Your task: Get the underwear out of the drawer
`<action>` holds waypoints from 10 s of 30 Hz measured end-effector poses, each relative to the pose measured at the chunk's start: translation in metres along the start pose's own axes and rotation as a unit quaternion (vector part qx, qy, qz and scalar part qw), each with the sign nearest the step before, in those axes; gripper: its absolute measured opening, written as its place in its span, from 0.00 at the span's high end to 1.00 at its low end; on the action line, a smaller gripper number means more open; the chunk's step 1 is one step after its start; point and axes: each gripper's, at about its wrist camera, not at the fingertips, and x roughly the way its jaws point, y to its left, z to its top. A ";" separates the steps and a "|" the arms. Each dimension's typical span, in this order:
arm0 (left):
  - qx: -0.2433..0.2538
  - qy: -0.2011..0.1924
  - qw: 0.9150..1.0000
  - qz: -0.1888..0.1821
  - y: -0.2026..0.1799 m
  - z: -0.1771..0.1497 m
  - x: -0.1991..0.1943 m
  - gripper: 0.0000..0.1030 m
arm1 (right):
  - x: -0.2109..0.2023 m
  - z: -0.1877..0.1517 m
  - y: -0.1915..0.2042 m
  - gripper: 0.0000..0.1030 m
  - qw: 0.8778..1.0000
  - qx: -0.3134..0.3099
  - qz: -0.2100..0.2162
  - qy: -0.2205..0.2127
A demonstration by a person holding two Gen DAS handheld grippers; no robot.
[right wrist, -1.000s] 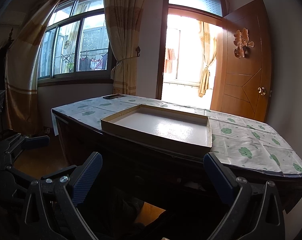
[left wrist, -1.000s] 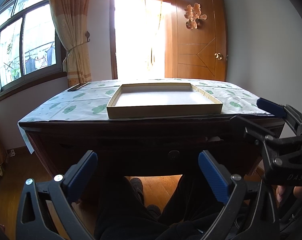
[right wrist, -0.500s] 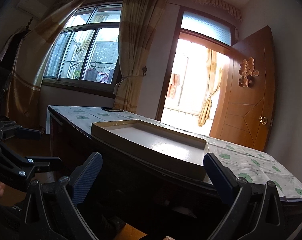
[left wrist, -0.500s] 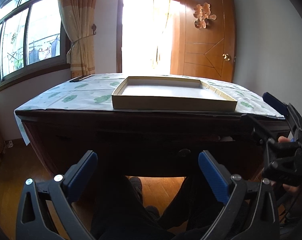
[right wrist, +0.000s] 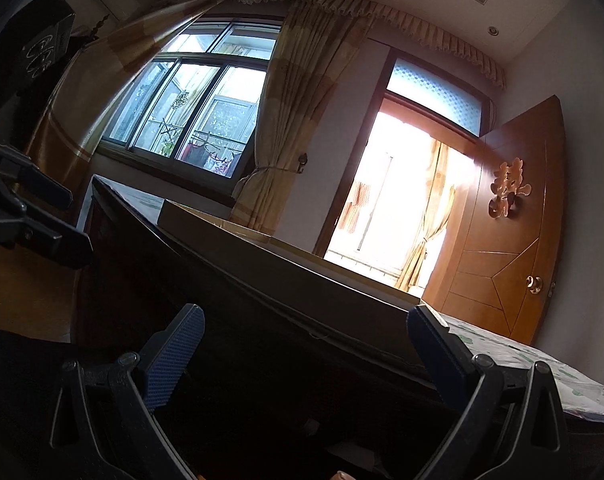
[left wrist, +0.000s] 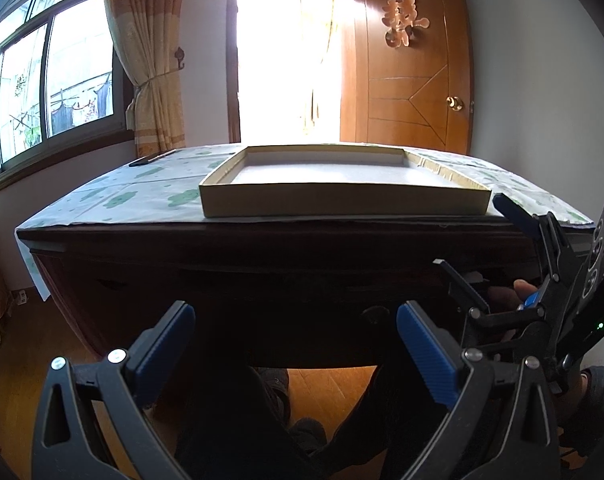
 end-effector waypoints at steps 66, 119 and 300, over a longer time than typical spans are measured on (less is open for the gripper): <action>-0.001 0.009 1.000 0.005 0.006 -0.019 -0.018 0.00 | -0.019 -0.001 0.010 0.01 0.998 -0.039 0.018 0.046; 0.002 0.005 1.000 0.003 0.010 -0.021 -0.025 0.00 | -0.034 0.018 0.010 0.01 0.959 0.091 0.108 0.247; -0.020 0.070 0.992 -0.104 0.035 -0.015 -0.017 0.89 | -0.006 0.023 0.004 0.77 0.870 0.202 0.294 0.341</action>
